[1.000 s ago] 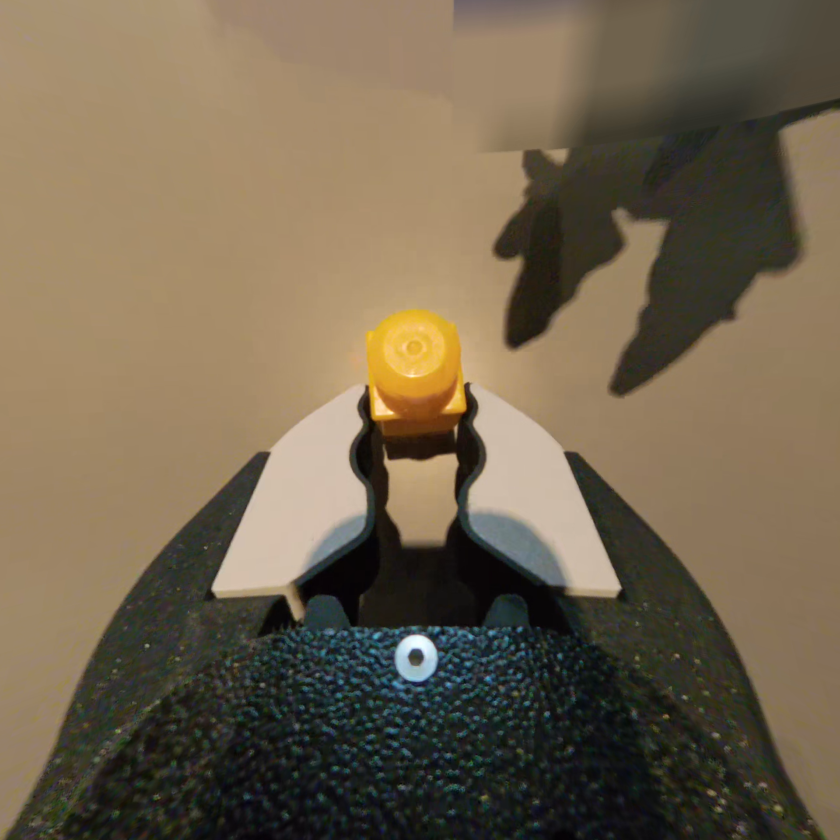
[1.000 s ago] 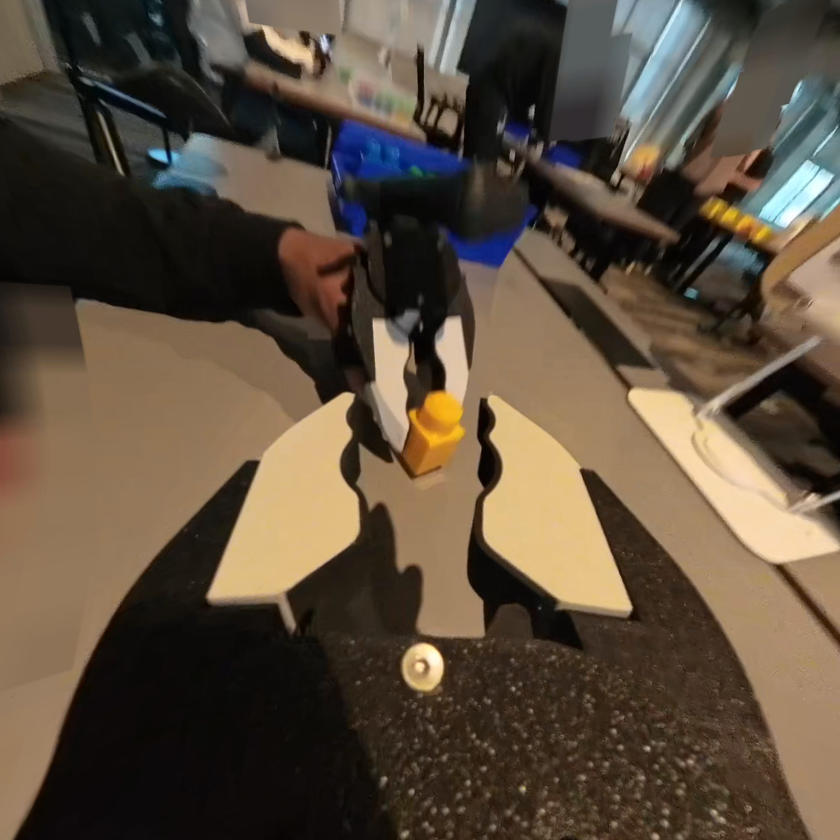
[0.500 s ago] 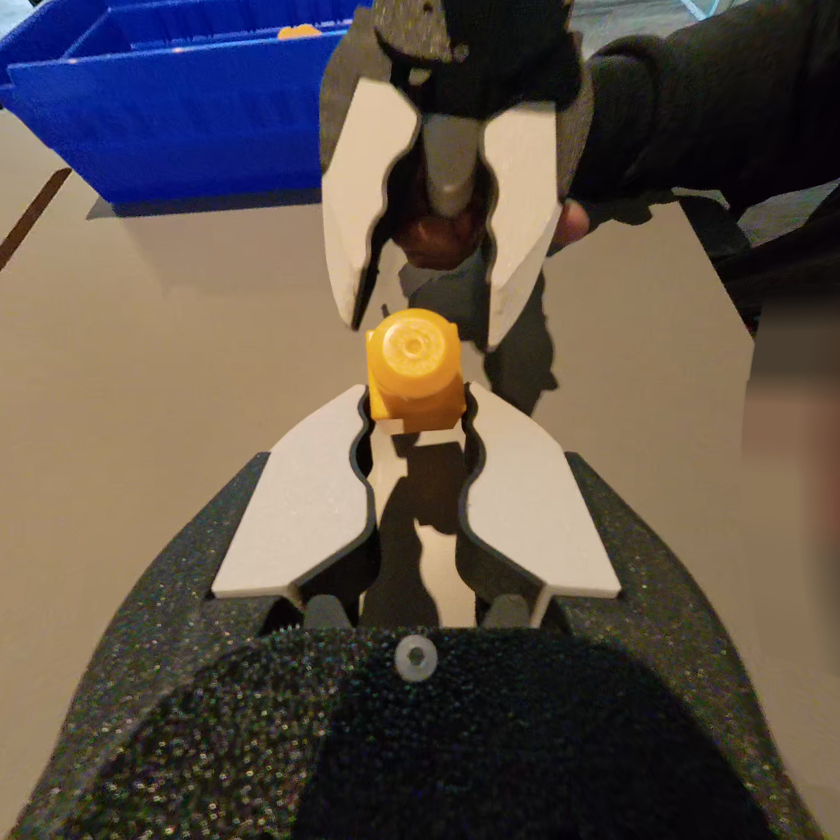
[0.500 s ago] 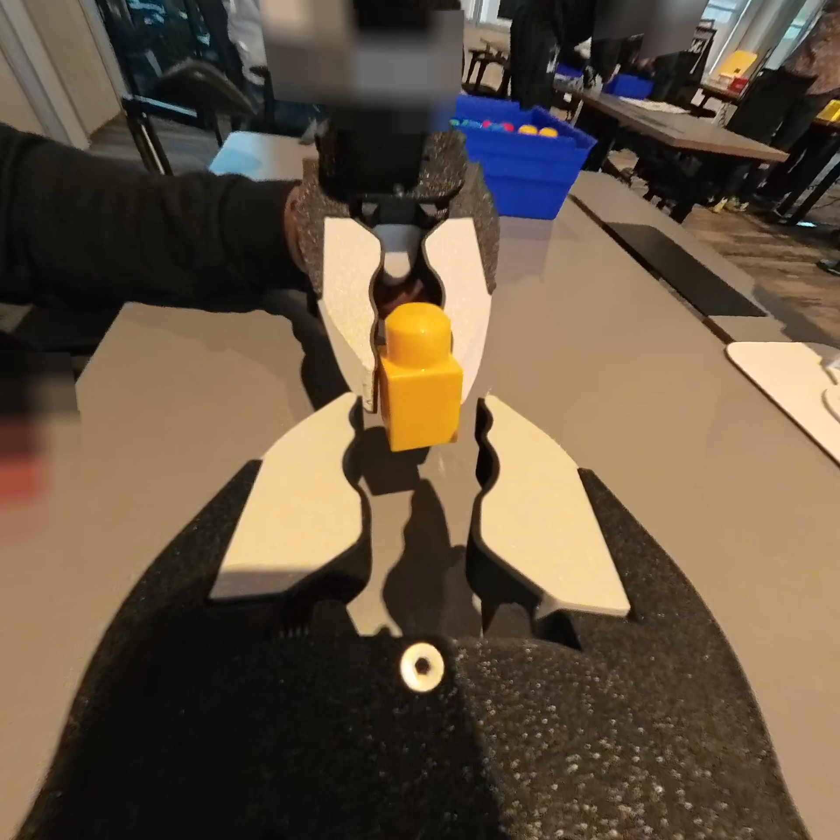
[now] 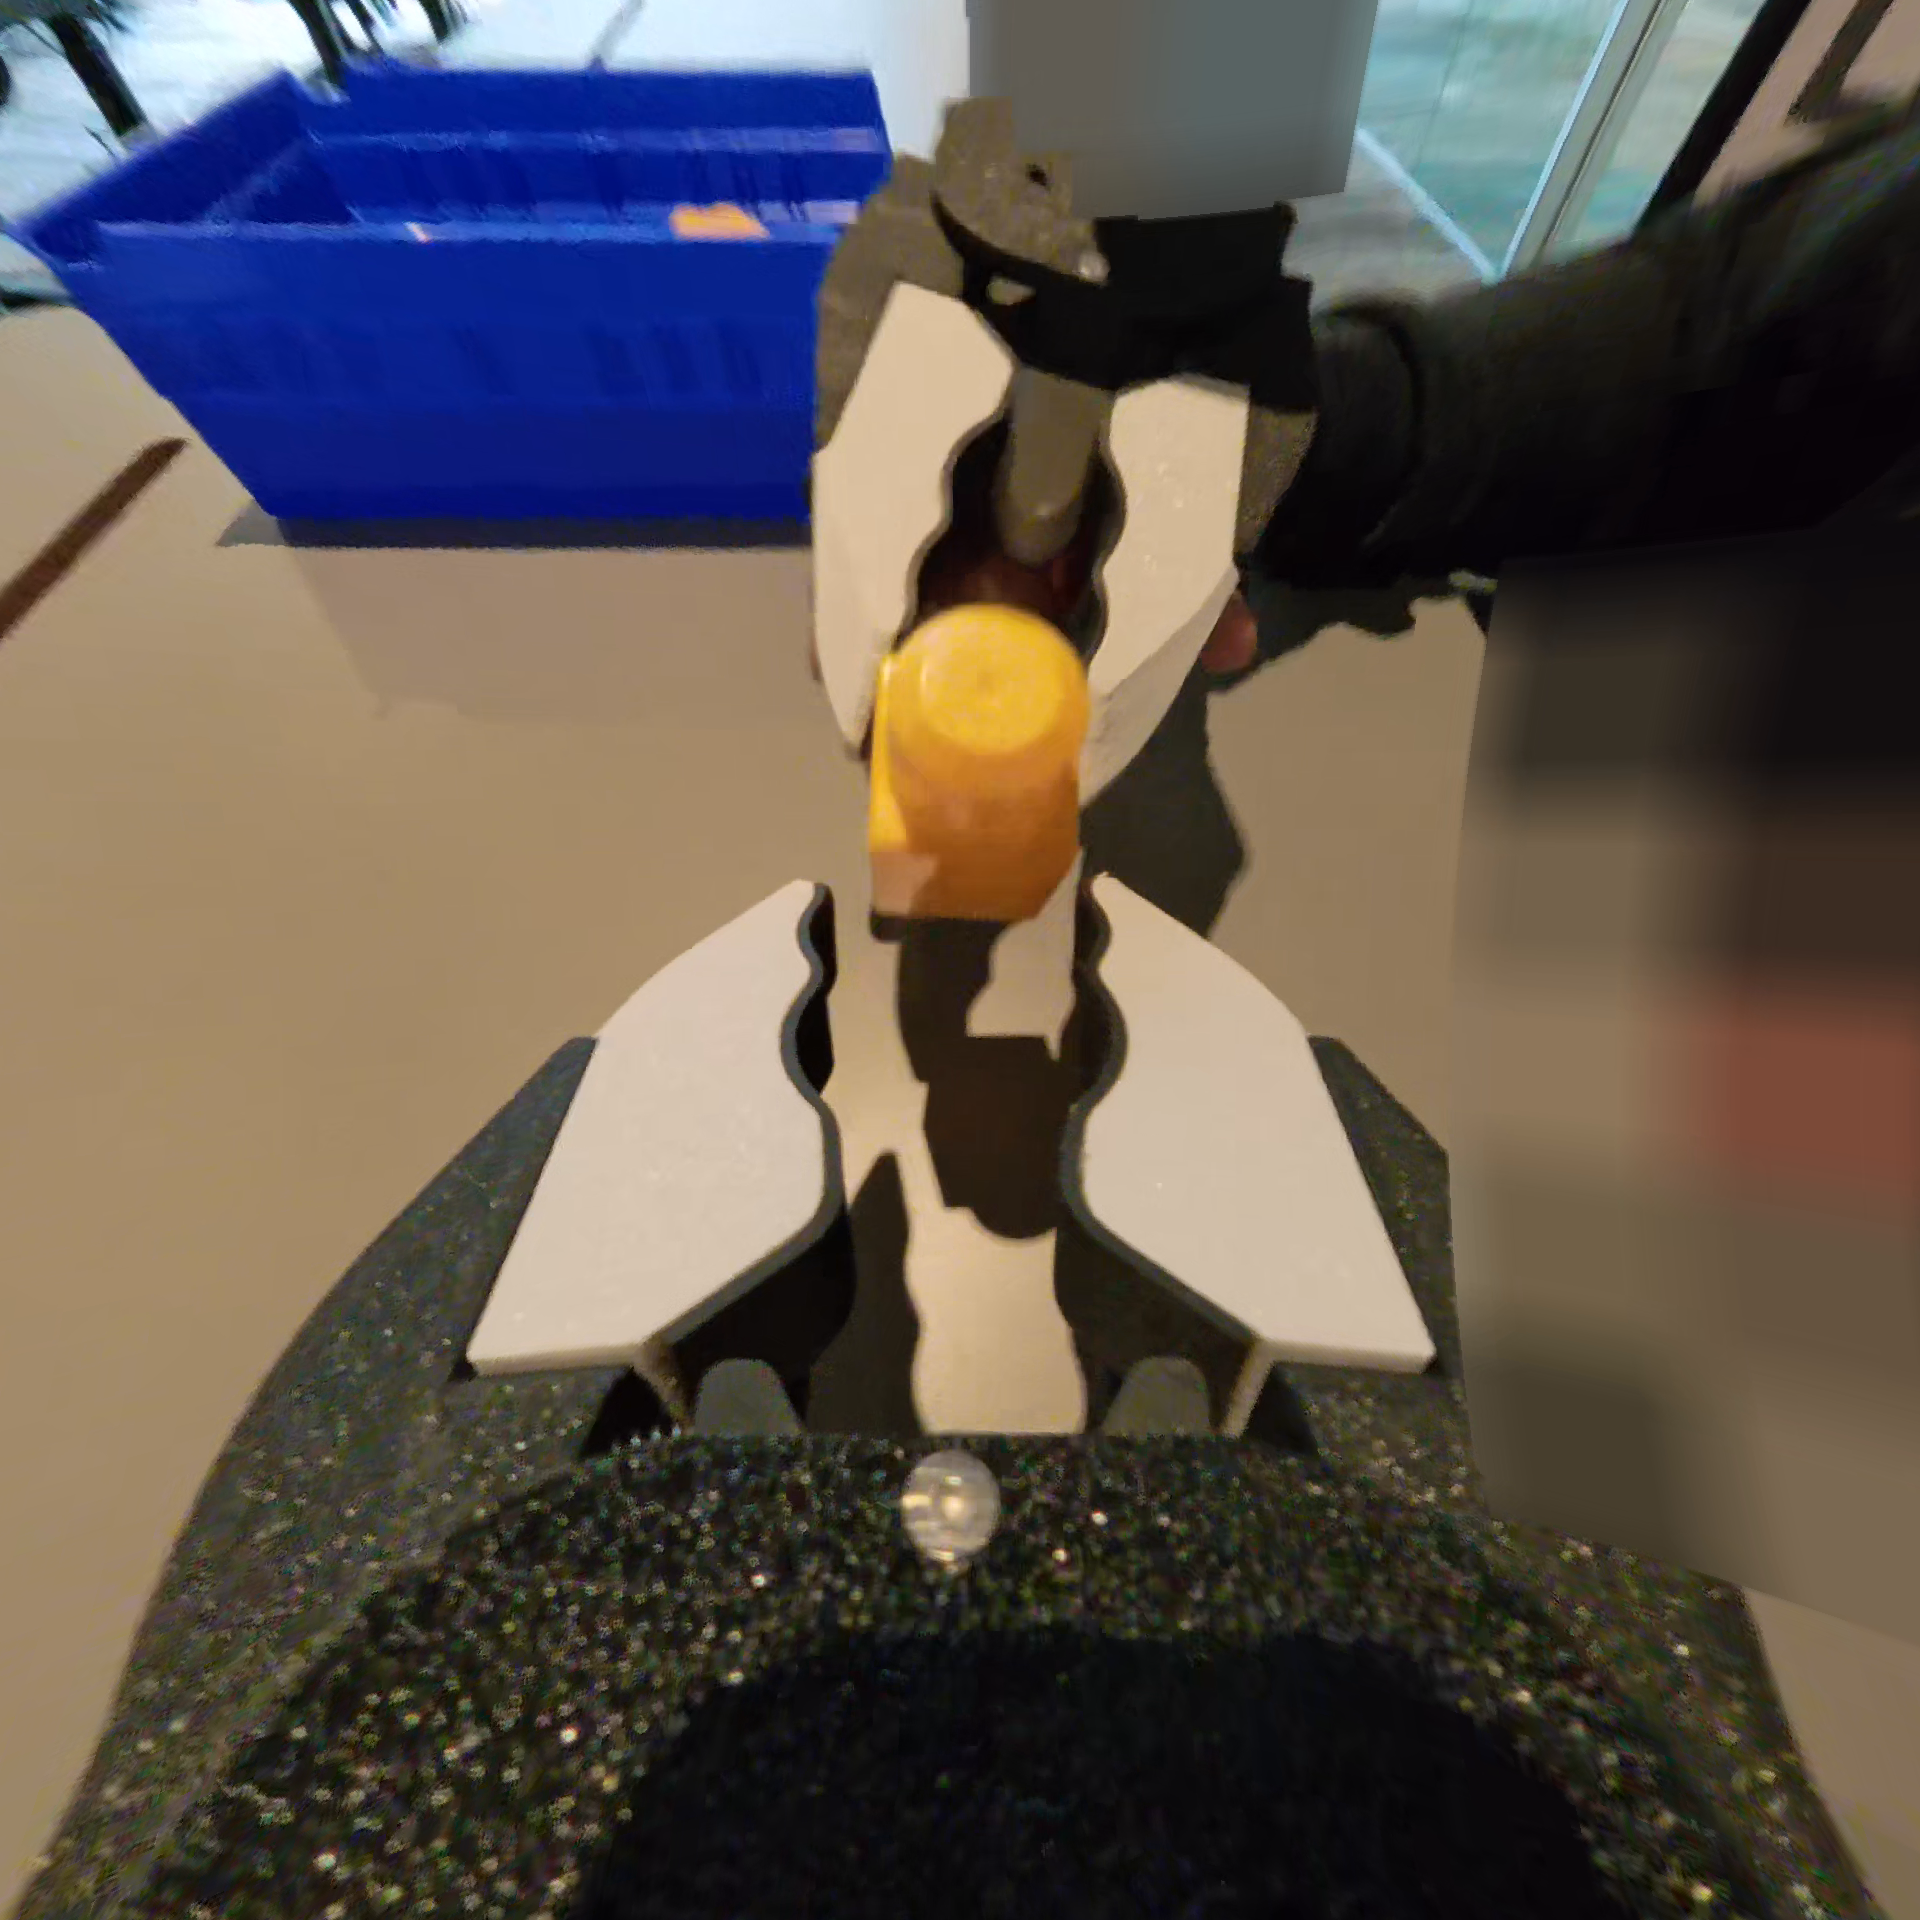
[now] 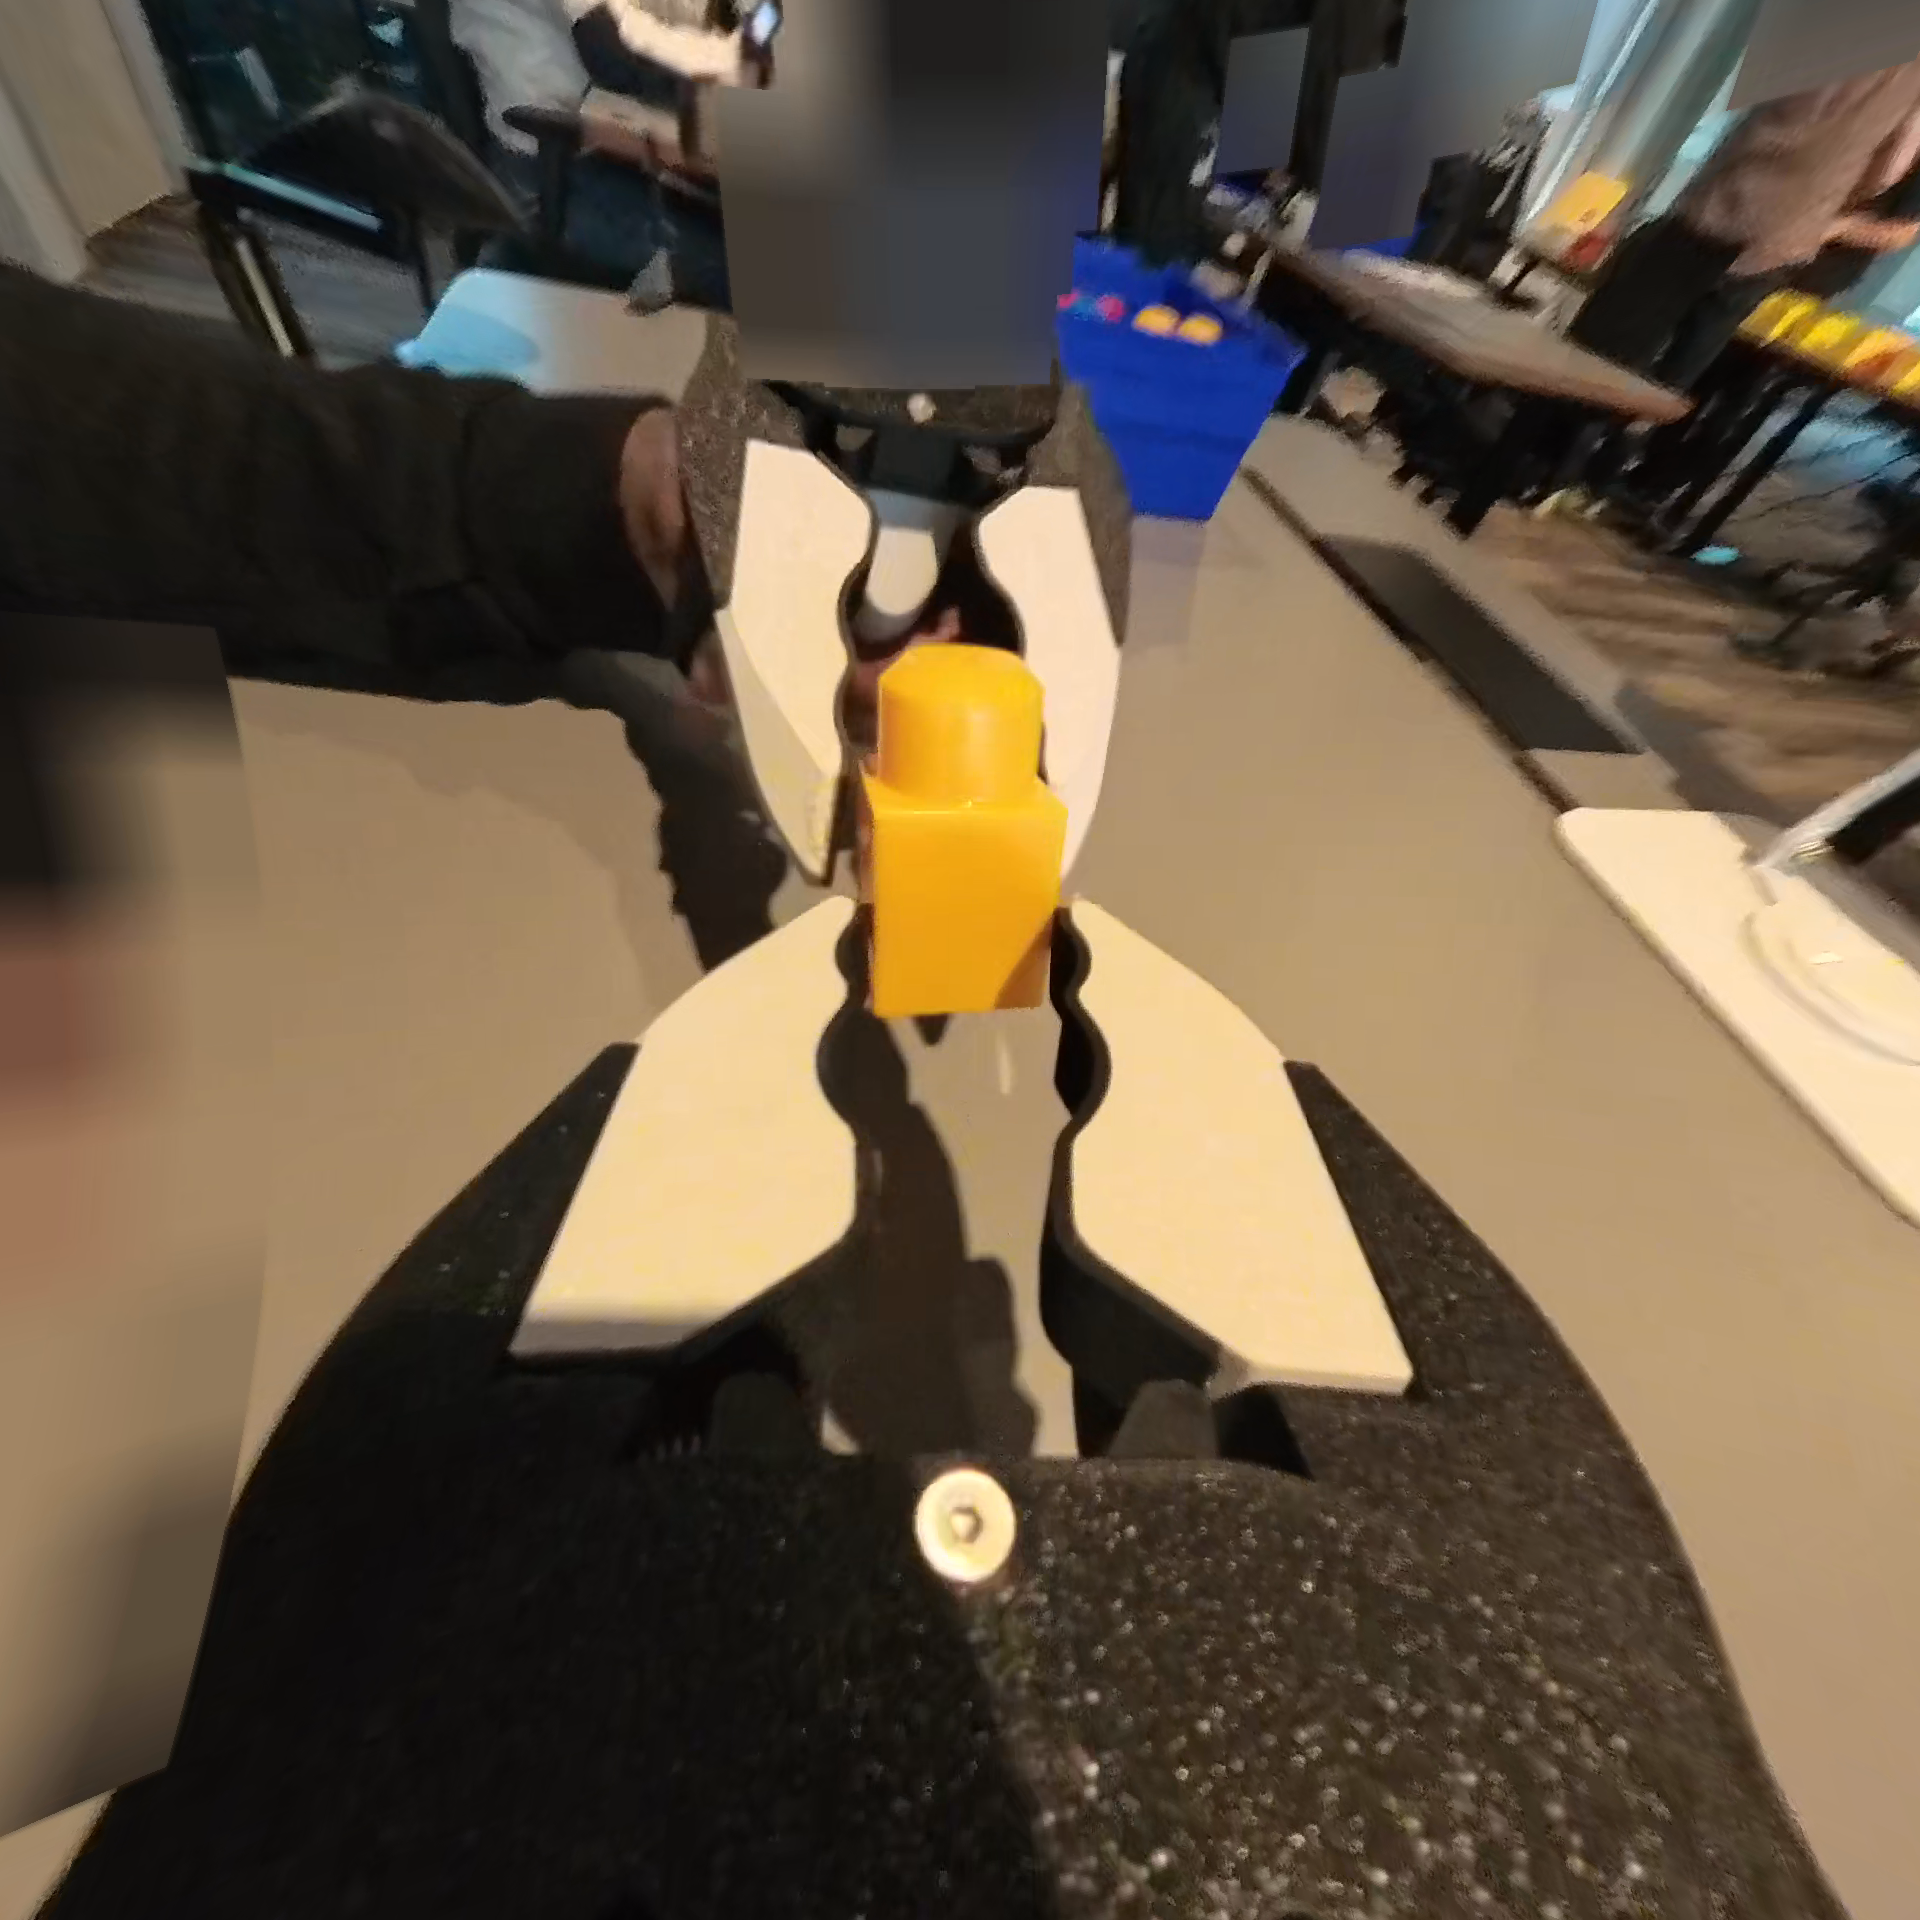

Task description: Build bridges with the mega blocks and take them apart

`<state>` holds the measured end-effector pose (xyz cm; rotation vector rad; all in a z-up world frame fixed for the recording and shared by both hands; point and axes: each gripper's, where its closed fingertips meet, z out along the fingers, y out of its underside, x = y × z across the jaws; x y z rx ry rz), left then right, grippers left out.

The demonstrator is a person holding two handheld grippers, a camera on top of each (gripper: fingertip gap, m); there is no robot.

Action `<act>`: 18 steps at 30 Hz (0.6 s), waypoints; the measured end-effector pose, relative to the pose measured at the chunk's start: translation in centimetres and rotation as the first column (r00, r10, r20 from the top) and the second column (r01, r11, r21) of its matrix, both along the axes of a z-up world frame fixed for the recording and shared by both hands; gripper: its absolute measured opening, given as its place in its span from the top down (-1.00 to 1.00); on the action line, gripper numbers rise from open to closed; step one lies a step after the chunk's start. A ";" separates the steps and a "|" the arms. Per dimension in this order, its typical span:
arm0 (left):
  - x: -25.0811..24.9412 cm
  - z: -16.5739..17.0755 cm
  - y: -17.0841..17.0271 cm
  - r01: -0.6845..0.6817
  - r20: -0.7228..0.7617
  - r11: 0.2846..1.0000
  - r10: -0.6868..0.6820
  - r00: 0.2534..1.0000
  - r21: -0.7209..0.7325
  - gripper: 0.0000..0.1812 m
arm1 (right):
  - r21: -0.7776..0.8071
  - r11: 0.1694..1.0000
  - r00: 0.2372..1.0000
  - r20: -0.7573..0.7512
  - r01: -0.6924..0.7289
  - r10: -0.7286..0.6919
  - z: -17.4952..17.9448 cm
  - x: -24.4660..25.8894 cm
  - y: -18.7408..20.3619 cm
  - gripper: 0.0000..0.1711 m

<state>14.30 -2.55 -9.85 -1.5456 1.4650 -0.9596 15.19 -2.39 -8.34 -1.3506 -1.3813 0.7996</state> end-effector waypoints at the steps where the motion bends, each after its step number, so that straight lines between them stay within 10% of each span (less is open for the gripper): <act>1: -0.4 0.8 0.4 -0.020 0.046 1.000 0.021 0.999 -0.013 0.52 | 0.034 0.999 0.999 -0.035 0.027 -0.026 1.2 0.5 0.4 0.61; 4: -2.1 1.8 3.2 -0.182 0.100 0.982 0.186 0.977 -0.052 0.52 | 0.187 0.943 0.939 -0.262 0.274 -0.221 7.8 4.8 3.1 0.61; 8: -4.2 -0.8 6.4 -0.392 -0.039 0.917 0.390 0.920 -0.073 0.52 | 0.245 0.594 0.633 -0.442 0.767 -0.635 13.8 17.9 8.4 0.61; 12: -4.3 -3.1 7.1 -0.444 -0.146 0.893 0.430 0.891 -0.078 0.52 | 0.122 0.375 0.393 -0.208 0.919 -0.896 8.9 28.2 13.7 0.61; 18: -4.0 -4.4 6.9 -0.442 -0.222 0.896 0.425 0.878 -0.033 0.52 | 0.063 0.323 0.312 0.147 0.944 -0.939 0.3 32.2 17.2 0.61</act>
